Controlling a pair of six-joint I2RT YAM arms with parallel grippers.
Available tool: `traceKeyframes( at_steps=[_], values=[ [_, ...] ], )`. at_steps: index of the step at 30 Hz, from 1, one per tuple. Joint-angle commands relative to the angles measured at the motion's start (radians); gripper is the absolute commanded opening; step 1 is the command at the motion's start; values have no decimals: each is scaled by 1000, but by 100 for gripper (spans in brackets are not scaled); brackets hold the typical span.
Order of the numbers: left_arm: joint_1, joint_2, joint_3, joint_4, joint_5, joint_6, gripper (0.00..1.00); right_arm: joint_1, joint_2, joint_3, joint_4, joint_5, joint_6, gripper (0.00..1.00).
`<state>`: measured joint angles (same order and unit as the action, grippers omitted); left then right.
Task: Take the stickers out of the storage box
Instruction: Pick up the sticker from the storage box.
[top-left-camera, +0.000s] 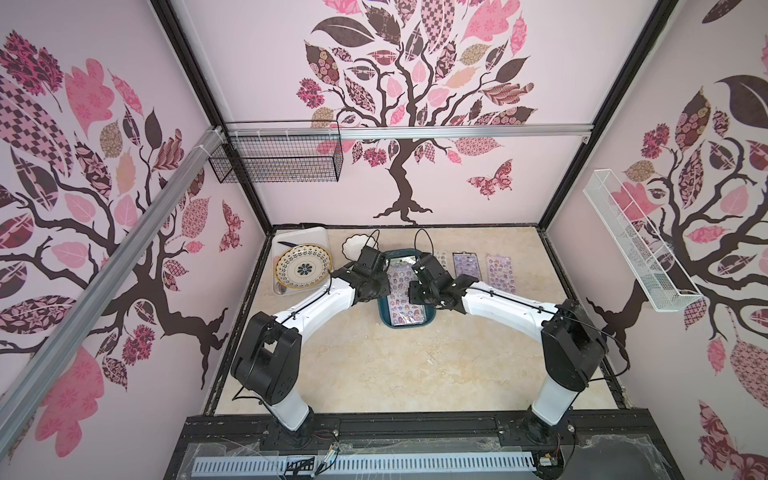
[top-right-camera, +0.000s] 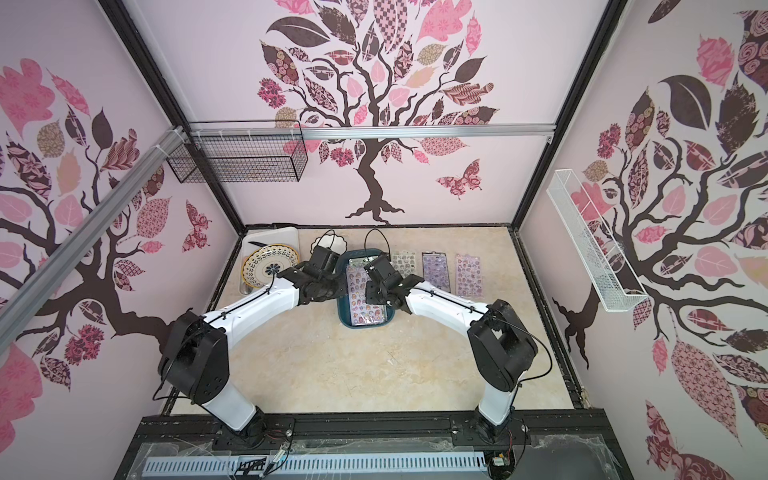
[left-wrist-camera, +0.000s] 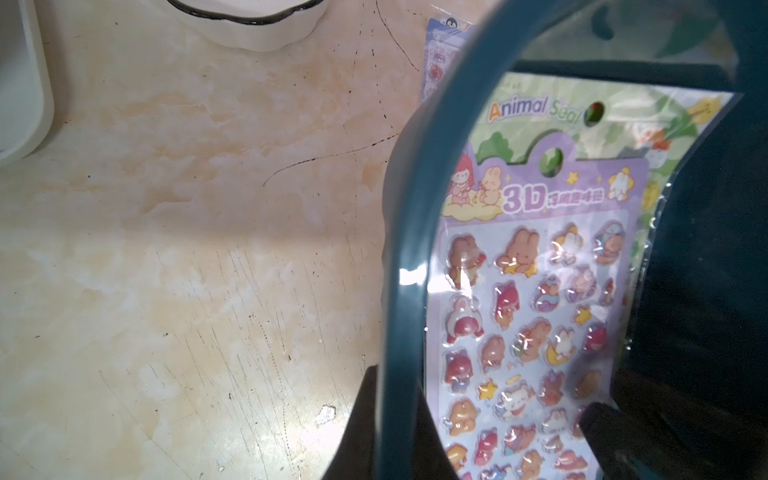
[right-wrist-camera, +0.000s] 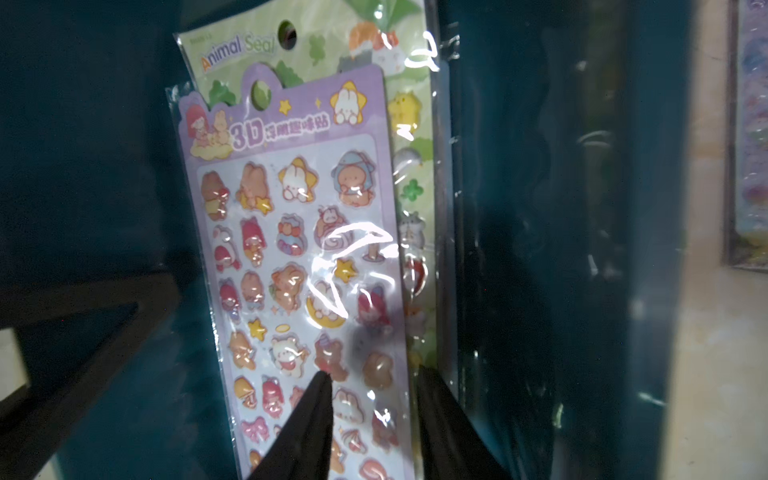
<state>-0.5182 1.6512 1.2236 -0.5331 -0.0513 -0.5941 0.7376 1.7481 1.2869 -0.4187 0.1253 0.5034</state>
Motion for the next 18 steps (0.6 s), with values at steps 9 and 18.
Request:
traceKeyframes(
  at_steps=[9,18],
  values=[
    [-2,-22,29,24,13,4,0,-1,34,22,4,0,-32,37],
    [-2,-23,31,22,7,7,0,-34,-49,-79,162,-316,-13,27]
  ],
)
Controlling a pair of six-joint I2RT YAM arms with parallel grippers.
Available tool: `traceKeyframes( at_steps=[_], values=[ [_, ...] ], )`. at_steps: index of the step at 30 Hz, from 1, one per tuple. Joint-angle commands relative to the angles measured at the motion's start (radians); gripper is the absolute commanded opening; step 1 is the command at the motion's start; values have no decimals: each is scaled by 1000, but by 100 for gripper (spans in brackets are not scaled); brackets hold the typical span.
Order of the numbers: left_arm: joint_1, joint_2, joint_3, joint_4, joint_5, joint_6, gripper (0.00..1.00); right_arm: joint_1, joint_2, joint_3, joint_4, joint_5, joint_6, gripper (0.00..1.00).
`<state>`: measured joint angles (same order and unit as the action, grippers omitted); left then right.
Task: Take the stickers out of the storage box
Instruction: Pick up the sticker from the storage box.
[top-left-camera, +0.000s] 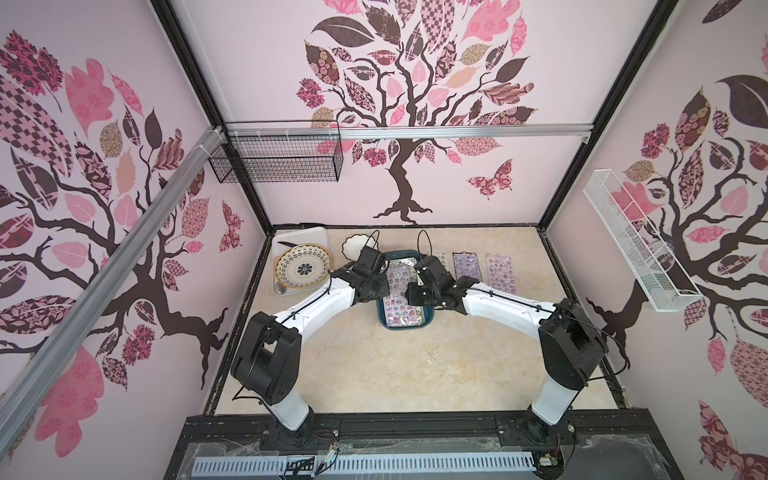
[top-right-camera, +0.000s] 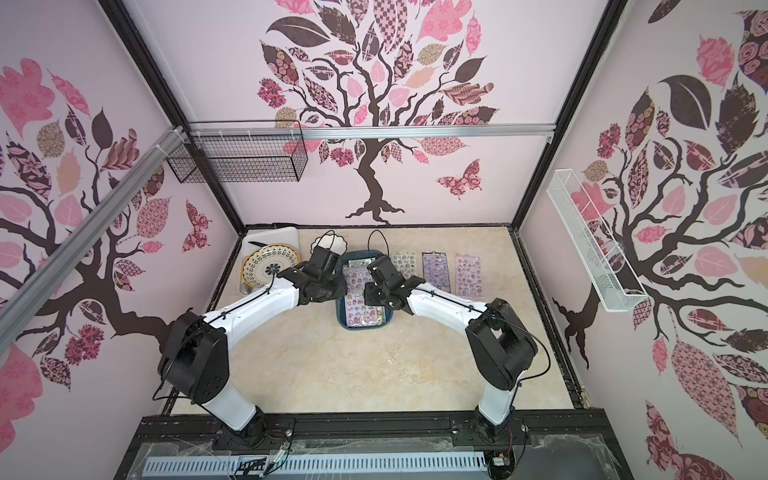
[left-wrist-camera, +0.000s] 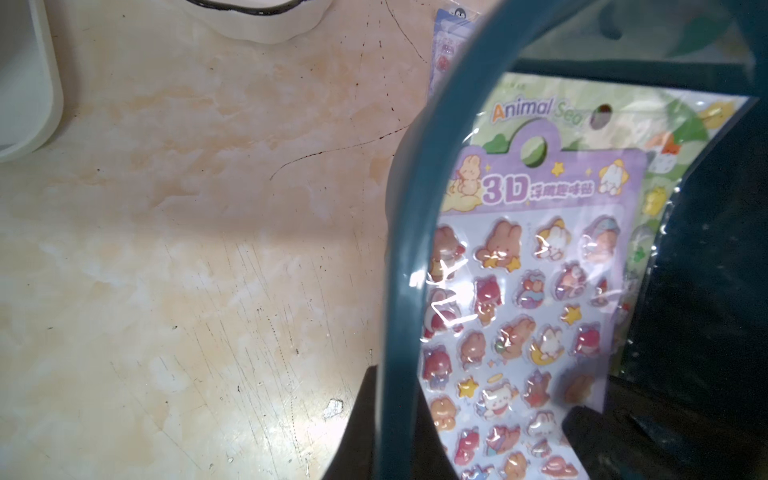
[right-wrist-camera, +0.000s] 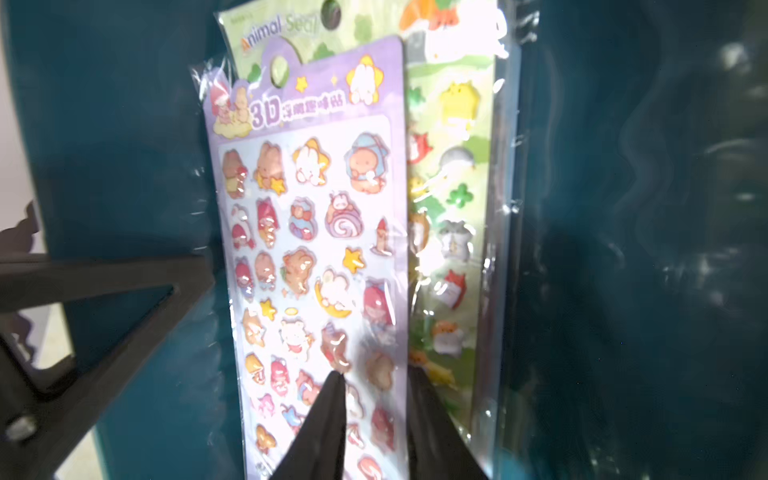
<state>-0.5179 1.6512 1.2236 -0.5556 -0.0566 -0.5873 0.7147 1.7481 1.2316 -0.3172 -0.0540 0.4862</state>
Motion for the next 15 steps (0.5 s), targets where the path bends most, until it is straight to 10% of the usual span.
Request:
traceKeyframes(
  at_steps=[1,15],
  values=[
    [-3,-22,31,43,13,1,0,-19,-59,-39,82,-174,11,26],
    [-2,-8,40,36,16,5,0,-49,-114,-146,225,-329,41,17]
  ],
)
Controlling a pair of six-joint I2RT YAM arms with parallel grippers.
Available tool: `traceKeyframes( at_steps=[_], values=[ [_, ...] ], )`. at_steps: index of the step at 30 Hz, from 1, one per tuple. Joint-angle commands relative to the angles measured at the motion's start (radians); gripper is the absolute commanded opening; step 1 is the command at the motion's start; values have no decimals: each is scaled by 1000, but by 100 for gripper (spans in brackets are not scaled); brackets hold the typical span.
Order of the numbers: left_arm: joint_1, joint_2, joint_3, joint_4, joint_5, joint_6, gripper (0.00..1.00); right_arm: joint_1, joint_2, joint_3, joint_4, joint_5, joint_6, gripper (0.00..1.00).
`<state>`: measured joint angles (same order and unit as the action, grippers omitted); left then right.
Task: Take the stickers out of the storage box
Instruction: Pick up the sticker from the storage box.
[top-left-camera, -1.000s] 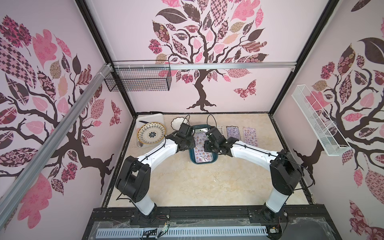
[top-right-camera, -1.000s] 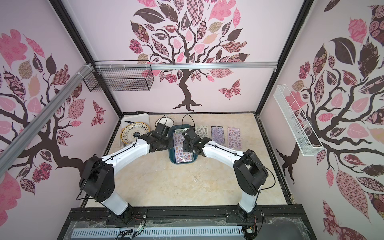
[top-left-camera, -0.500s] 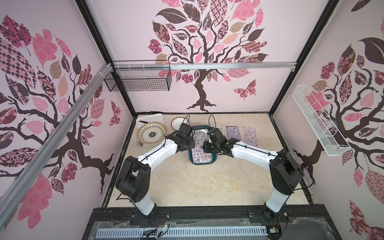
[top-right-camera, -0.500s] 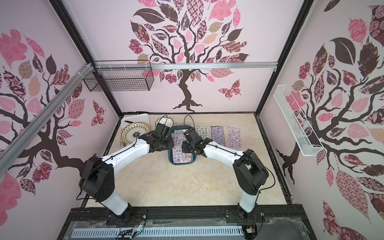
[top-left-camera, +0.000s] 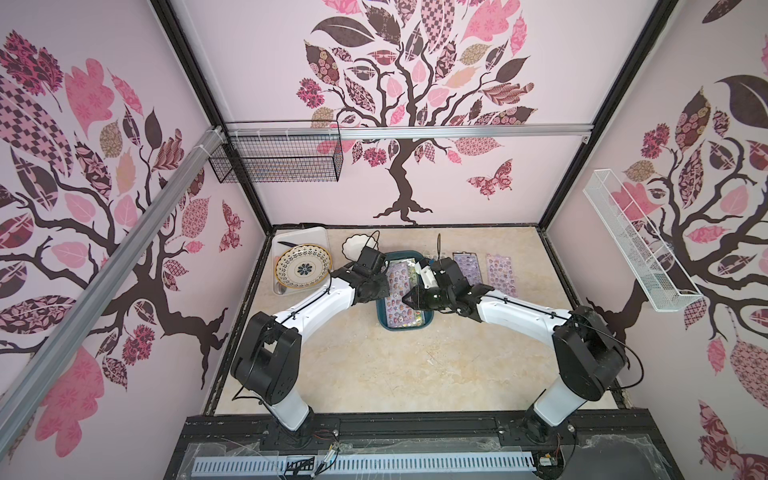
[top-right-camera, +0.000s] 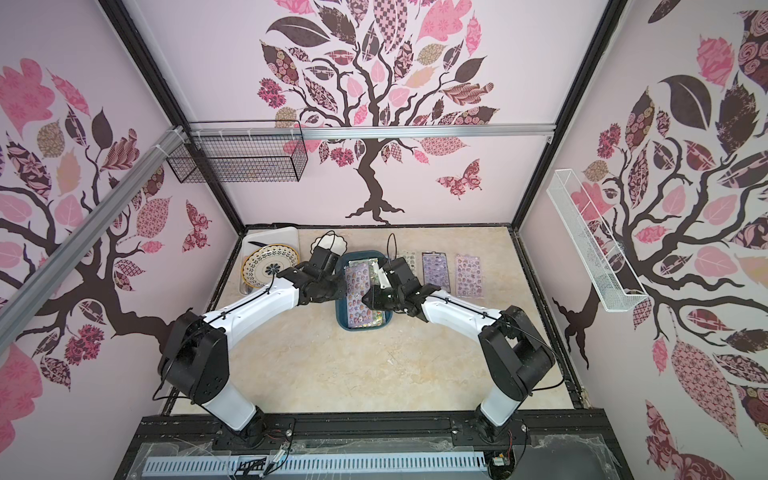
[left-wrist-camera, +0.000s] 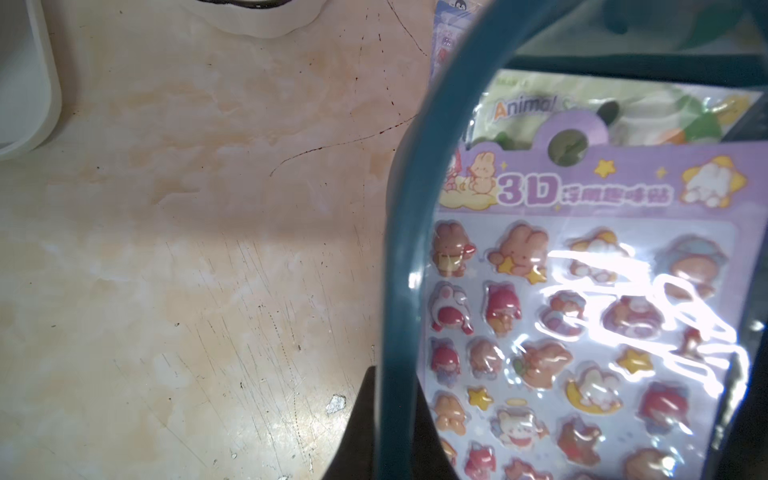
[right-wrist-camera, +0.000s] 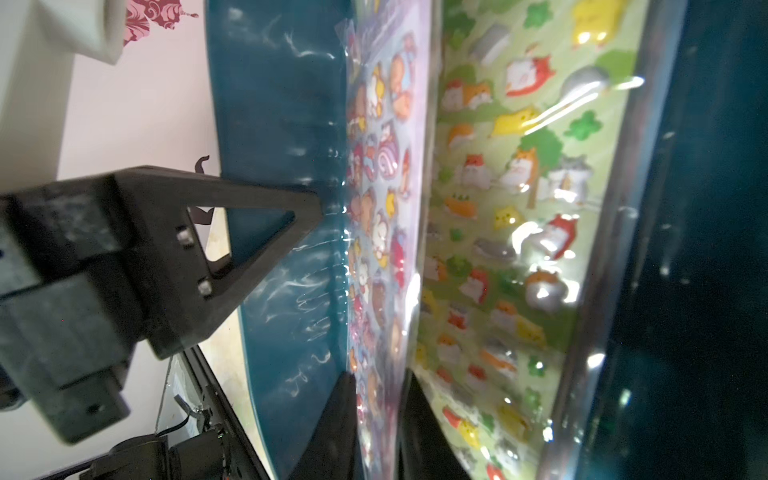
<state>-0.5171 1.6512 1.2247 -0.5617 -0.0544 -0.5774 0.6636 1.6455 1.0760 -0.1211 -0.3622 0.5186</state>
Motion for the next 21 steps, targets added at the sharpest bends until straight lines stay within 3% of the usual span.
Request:
traceKeyframes(
  at_steps=[1,7,13,21],
  values=[
    [-1,-10,38,43,14,-5,0,3,1,15,23,-16,13,14],
    [2,-19,36,42,2,-1,0,7,-38,-7,44,8,25,0],
    [24,-25,39,41,-2,-1,0,7,-212,-70,66,27,87,0],
    [97,-57,38,36,-25,1,0,-15,-539,-159,-15,141,173,0]
  ],
)
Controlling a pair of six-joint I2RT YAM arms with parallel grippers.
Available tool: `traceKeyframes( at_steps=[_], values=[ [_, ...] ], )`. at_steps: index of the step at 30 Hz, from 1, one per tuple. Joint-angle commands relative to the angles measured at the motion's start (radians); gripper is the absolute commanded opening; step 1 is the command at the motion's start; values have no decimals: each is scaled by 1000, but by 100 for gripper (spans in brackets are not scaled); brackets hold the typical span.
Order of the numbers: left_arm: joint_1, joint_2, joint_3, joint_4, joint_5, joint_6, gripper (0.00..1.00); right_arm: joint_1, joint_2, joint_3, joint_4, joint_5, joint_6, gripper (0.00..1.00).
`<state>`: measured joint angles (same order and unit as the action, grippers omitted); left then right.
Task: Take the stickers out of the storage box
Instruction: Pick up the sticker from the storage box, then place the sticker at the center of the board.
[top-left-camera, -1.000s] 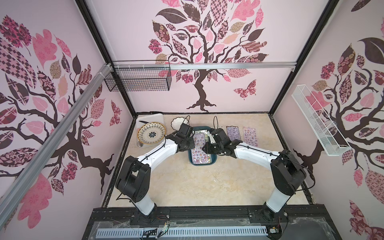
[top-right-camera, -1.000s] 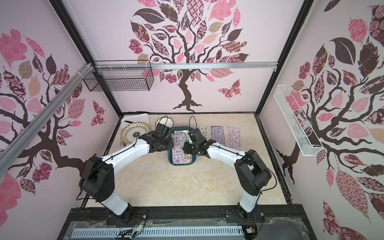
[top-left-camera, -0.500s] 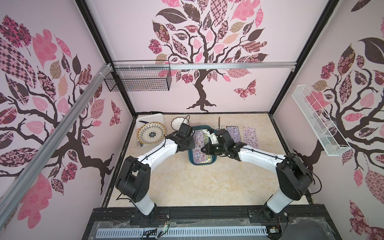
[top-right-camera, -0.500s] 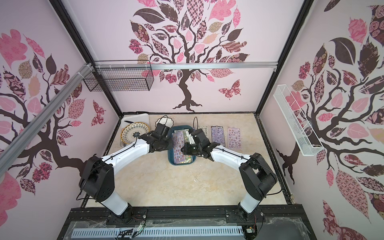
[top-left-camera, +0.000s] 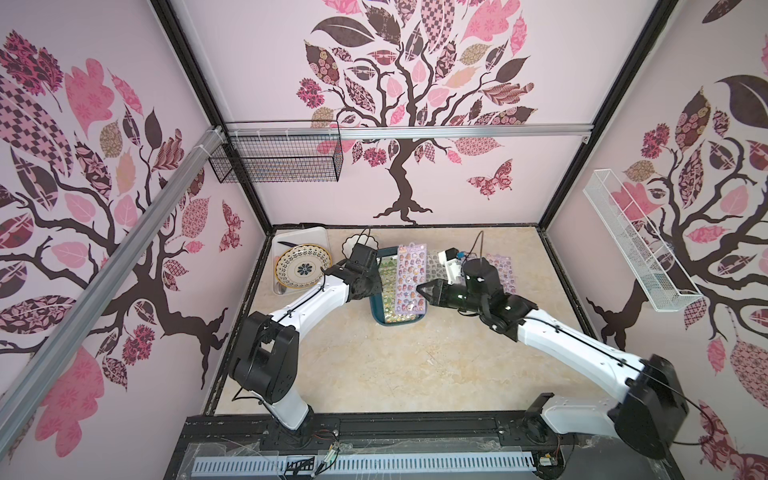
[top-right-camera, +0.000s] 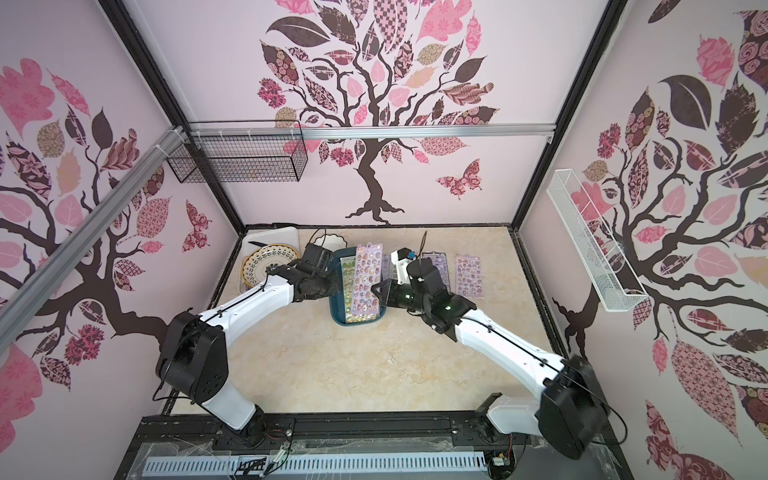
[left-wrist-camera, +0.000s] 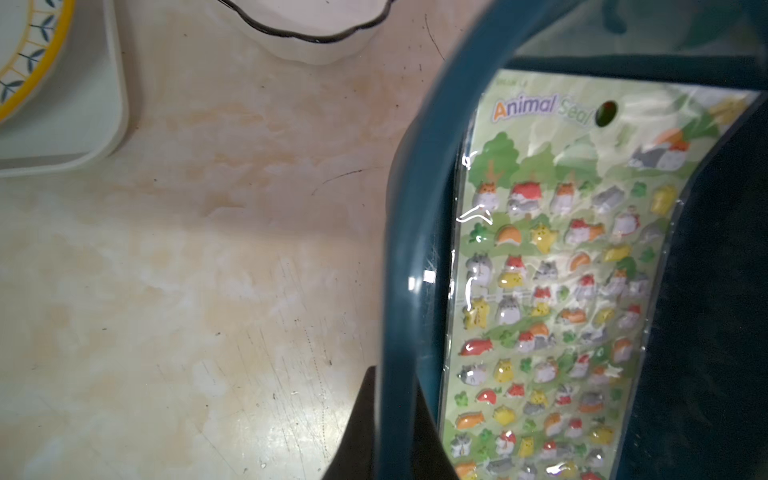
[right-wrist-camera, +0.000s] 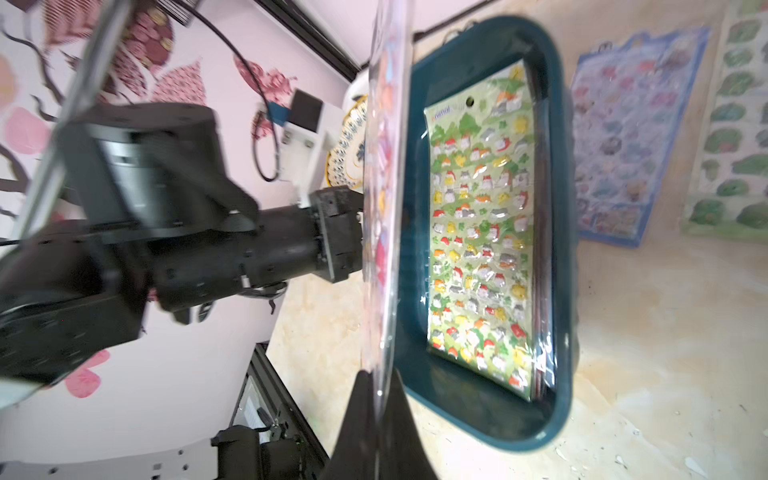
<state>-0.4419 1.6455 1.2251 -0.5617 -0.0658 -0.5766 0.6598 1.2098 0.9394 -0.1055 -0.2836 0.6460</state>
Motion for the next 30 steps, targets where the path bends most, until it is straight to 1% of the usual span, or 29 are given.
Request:
traceKeyframes(
  at_steps=[1,4,7,9,11,13,14,15,17,19,24,30],
  values=[
    [34,-58,39,36,-15,-1,0,-19,-144,-40,-50,95,62,0],
    [80,-78,29,41,0,-23,0,-56,-211,-51,-184,159,100,0],
    [146,-114,-1,64,14,-64,0,-102,-212,-57,-317,148,110,0],
    [191,-141,-21,78,9,-86,0,-113,-200,-94,-320,90,101,0],
    [229,-172,-42,91,-4,-106,0,-112,-168,-148,-261,-27,116,0],
    [265,-206,-67,108,-14,-126,0,-104,-119,-209,-165,-139,164,0],
    [278,-217,-73,113,-15,-132,0,-85,-99,-236,-111,-158,188,0],
    [290,-226,-81,116,-16,-140,0,-50,-81,-259,-63,-149,209,0],
    [300,-228,-85,120,-13,-145,0,36,-46,-268,-23,-75,238,0],
    [301,-215,-83,118,3,-151,0,117,3,-256,37,-39,266,0],
    [303,-197,-79,113,13,-157,0,190,155,-223,159,-23,366,0],
    [307,-189,-79,114,17,-161,0,251,338,-111,180,3,394,0]
  ],
)
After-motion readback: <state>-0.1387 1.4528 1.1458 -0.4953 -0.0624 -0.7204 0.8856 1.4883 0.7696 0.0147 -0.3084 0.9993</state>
